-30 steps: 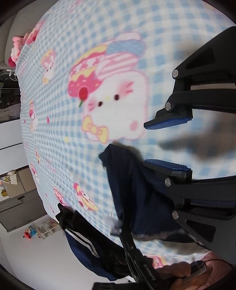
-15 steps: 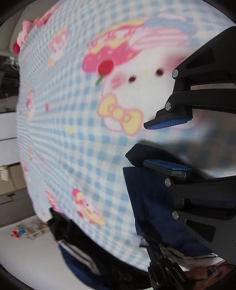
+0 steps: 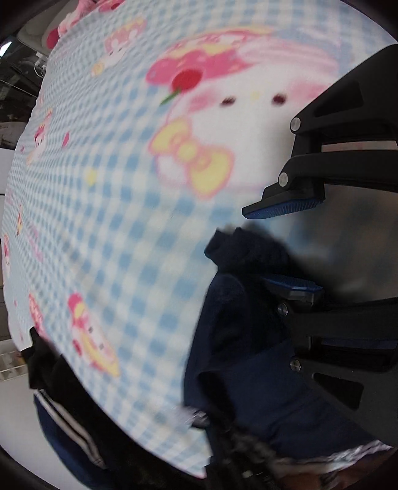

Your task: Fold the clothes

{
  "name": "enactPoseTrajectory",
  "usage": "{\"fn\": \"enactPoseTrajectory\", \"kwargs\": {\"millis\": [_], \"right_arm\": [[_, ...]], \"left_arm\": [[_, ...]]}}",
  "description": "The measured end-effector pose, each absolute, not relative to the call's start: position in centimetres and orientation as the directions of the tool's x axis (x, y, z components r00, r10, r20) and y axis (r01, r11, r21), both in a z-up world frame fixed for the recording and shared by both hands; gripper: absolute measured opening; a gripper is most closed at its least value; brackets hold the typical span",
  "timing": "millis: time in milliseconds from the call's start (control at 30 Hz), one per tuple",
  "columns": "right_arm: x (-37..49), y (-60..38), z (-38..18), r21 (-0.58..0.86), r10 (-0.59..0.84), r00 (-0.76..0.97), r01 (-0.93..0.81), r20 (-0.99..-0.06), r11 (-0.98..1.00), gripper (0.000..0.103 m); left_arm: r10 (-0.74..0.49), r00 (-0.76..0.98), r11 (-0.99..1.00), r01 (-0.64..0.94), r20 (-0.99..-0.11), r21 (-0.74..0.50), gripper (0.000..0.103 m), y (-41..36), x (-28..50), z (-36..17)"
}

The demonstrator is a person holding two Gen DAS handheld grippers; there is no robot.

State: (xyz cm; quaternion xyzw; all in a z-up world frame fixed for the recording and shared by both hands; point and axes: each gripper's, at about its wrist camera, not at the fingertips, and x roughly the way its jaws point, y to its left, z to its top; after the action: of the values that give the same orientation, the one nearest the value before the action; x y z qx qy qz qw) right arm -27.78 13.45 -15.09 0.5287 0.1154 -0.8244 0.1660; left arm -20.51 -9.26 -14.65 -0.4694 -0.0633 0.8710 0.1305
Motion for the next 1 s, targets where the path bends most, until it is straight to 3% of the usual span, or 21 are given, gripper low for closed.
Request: {"fn": "enactPoseTrajectory", "kwargs": {"millis": [267, 467, 667, 733, 800, 867, 1000], "right_arm": [[-27.1, 17.6, -12.9, -0.109, -0.043, -0.498, 0.273, -0.866, -0.956, 0.030], [-26.1, 18.6, -9.5, 0.081, -0.254, -0.548, 0.320, -0.797, -0.944, 0.037], [-26.3, 13.8, -12.1, 0.016, -0.255, -0.480, 0.447, -0.839, -0.894, 0.041], [-27.5, 14.0, -13.3, -0.042, -0.163, -0.486, 0.383, -0.858, -0.923, 0.040], [-28.7, 15.2, -14.0, -0.059, -0.100, -0.489, 0.301, -0.866, -0.952, 0.040], [-28.7, 16.6, -13.5, -0.014, -0.115, -0.505, 0.245, -0.856, -0.970, 0.040], [-27.7, 17.2, -11.8, 0.045, -0.210, -0.541, 0.302, -0.814, -0.952, 0.044]], "left_arm": [[0.287, -0.541, -0.958, -0.167, -0.791, -0.233, 0.008, -9.7, -20.5, -14.2], [0.316, -0.578, -0.948, -0.160, -0.752, -0.275, 0.009, -10.4, -20.6, -12.8], [0.274, -0.597, -0.960, -0.123, -0.754, -0.251, 0.010, -10.9, -20.4, -12.6], [0.249, -0.598, -0.967, -0.110, -0.762, -0.229, 0.011, -11.0, -20.3, -12.8], [0.248, -0.598, -0.966, -0.097, -0.762, -0.239, 0.017, -11.5, -20.1, -12.9], [0.269, -0.597, -0.958, -0.086, -0.756, -0.273, 0.049, -12.2, -19.7, -12.9], [0.318, -0.601, -0.944, -0.125, -0.733, -0.306, 0.050, -11.8, -20.2, -12.5]]}}
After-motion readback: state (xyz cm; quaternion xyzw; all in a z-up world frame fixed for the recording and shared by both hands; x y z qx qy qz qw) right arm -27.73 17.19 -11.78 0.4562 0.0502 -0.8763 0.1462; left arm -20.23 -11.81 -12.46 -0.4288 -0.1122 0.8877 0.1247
